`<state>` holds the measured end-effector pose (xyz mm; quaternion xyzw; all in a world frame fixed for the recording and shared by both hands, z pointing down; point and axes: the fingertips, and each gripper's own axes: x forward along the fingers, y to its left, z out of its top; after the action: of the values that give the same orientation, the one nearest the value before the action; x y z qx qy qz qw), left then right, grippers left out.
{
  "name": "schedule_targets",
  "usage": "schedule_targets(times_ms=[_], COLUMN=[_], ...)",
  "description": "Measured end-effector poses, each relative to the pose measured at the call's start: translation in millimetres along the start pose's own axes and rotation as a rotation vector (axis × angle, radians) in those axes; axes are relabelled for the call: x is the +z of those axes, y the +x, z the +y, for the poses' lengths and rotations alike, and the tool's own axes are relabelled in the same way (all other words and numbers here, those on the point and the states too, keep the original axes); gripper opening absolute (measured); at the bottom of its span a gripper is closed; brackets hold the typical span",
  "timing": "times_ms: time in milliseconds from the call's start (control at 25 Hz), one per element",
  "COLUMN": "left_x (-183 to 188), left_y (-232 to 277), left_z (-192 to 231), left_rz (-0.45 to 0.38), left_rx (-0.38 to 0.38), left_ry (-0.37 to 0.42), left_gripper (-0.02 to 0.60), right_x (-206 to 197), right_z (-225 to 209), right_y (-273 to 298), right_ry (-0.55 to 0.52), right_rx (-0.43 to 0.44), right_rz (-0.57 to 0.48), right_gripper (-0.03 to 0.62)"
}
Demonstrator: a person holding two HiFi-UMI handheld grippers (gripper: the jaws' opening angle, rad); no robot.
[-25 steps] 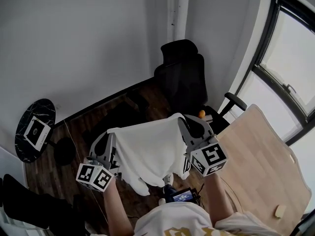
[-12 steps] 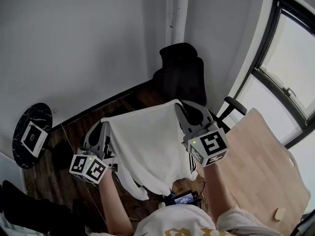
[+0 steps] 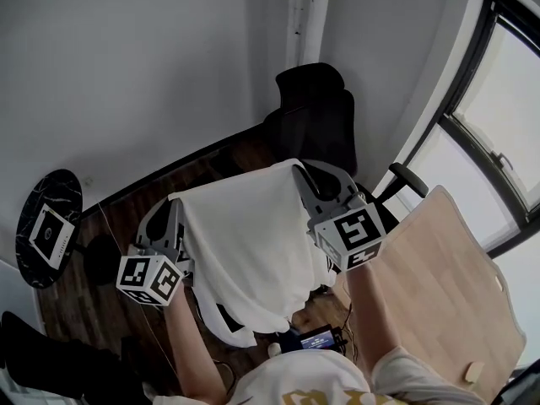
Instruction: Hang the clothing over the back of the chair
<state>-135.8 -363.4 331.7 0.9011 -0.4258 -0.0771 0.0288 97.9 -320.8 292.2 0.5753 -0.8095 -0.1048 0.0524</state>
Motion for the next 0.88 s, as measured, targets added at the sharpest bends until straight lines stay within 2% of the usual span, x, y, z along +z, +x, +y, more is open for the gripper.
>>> schedule_targets(times_ms=[280, 520, 640, 680, 800, 880], left_x=[-66, -128, -168, -182, -217, -236], left_y=[29, 44, 44, 44, 45, 45], left_z=[27, 41, 49, 52, 56, 56], left_rz=[0.14, 0.251, 0.317, 0.34, 0.4, 0.437], left_rx=[0.044, 0.055, 0.062, 0.067, 0.083, 0.087], left_ry=[0.001, -0.016, -0.041, -0.051, -0.085, -0.099], left_gripper=[0.025, 0.025, 0.025, 0.025, 0.025, 0.025], right_x=[-53, -122, -151, -156, -180, -201], right_z=[-6, -12, -9, -7, 0, 3], right_y=[38, 69, 85, 91, 103, 108], right_ry=[0.028, 0.078, 0.089, 0.061, -0.12, -0.166], right_rx=[0.046, 0.088, 0.142, 0.172, 0.249, 0.291], right_rz=[0.095, 0.196, 0.255, 0.27, 0.353, 0.394], right_gripper=[0.026, 0.026, 0.026, 0.026, 0.028, 0.028])
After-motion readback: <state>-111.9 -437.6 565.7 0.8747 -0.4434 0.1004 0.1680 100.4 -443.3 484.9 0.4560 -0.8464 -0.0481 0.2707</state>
